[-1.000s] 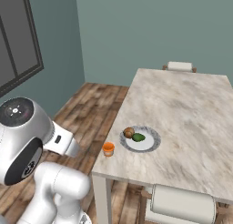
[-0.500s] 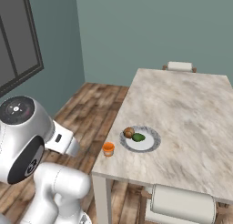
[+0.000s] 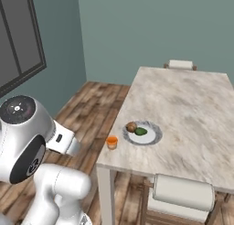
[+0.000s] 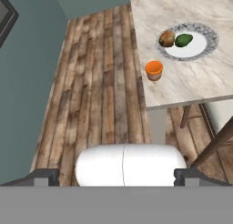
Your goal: Pick the avocado and bread from the counter and place them on the plate. Then pick the jam from the cabinet and place it next to the plate. Lastly close the cabinet door.
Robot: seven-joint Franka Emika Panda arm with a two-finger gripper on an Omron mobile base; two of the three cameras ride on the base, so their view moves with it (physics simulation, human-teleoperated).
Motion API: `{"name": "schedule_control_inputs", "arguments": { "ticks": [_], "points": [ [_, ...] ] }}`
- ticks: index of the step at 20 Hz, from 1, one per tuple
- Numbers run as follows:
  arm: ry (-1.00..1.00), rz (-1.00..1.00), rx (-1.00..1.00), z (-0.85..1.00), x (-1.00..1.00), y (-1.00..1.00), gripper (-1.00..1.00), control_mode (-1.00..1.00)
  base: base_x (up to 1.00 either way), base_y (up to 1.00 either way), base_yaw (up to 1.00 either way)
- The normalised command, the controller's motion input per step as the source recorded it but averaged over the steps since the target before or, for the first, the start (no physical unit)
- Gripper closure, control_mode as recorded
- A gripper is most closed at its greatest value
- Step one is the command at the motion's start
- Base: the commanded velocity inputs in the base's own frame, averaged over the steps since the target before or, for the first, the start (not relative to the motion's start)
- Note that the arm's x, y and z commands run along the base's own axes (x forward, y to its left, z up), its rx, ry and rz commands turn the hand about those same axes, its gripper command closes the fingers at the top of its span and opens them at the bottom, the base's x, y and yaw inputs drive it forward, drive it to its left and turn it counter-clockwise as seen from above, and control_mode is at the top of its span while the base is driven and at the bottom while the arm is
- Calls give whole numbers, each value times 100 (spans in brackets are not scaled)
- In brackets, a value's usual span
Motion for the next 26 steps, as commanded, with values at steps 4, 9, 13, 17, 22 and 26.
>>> {"name": "schedule_control_inputs", "arguments": {
  "ticks": [4,9,13,17,22,26],
  "points": [
    [0,0,0,0,0,0,-100,100,-69,0,0],
    [0,0,0,0,0,0,-100,100,-69,0,-1],
    [0,0,0,0,0,0,-100,100,-75,0,-12],
    [0,0,0,0,0,0,-100,100,-79,0,-25],
    [0,0,0,0,0,0,-100,100,-79,0,-32],
    [0,0,0,0,0,0,-100,100,-69,0,-36]
  ]
}}
